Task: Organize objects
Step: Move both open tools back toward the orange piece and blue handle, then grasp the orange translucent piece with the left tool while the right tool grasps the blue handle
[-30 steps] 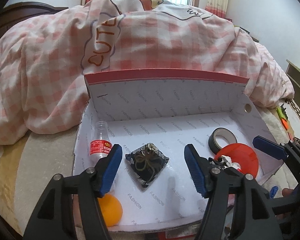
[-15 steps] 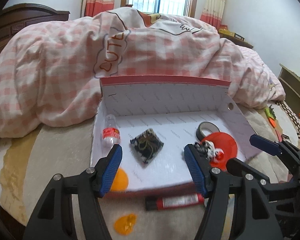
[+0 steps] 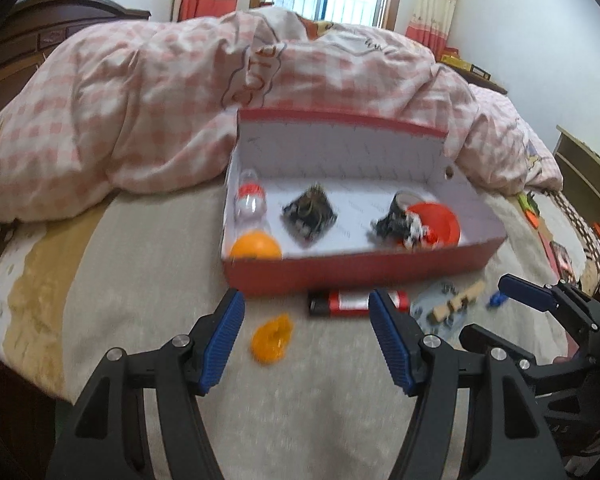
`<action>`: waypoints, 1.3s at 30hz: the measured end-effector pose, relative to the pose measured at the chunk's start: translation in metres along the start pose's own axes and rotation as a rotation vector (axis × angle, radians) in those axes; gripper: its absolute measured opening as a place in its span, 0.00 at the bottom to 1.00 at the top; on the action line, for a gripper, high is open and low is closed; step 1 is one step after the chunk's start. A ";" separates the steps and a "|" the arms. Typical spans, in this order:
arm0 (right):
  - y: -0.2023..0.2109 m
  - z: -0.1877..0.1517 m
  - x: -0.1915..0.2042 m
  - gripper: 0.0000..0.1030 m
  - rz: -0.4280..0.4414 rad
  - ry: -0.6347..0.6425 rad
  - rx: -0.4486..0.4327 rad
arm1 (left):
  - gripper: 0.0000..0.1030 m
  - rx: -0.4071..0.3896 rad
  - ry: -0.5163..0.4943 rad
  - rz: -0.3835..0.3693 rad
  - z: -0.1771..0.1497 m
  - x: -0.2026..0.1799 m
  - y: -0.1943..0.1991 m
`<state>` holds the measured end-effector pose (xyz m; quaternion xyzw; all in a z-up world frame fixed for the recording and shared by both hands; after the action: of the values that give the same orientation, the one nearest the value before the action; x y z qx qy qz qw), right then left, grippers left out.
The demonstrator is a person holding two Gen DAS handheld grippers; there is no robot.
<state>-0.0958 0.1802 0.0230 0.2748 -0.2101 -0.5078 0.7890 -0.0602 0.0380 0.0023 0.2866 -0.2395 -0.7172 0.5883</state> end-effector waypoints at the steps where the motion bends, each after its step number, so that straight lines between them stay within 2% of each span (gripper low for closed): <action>1: 0.000 -0.005 -0.001 0.76 -0.001 -0.010 0.005 | 0.63 0.013 0.004 0.002 -0.005 0.001 -0.001; 11: 0.003 -0.038 -0.010 0.76 -0.029 -0.043 0.057 | 0.63 0.073 0.009 0.033 -0.037 0.006 -0.010; 29: 0.004 -0.055 -0.018 0.76 -0.044 -0.071 0.080 | 0.63 0.062 0.033 0.055 -0.031 0.011 -0.032; 30: 0.003 -0.056 -0.018 0.76 -0.048 -0.070 0.081 | 0.60 0.062 0.037 0.057 -0.031 0.012 -0.034; 31: 0.002 -0.056 -0.018 0.76 -0.051 -0.067 0.081 | 0.51 0.059 0.036 0.063 -0.032 0.013 -0.035; 34: 0.001 -0.058 -0.017 0.76 -0.063 -0.053 0.079 | 0.34 0.060 0.029 0.089 -0.032 0.016 -0.037; 37: 0.001 -0.057 -0.017 0.76 -0.065 -0.050 0.079 | 0.23 0.054 0.045 0.100 -0.031 0.022 -0.037; 39: 0.001 -0.057 -0.017 0.76 -0.064 -0.051 0.082 | 0.23 0.052 0.057 0.094 -0.031 0.024 -0.037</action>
<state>-0.0667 0.2088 -0.0206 0.3005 -0.2418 -0.5308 0.7546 -0.0685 0.0210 -0.0482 0.3103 -0.2544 -0.6739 0.6204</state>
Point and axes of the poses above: each gripper's, at about its wrist camera, not at the fingertips, and y roughly against the way its jaws point, x to its left, z to its top, the point moved 9 cm from there along -y, roughly the way its jaws point, and after that the axes turned 1 degree about -x, right-handed, at the moved point
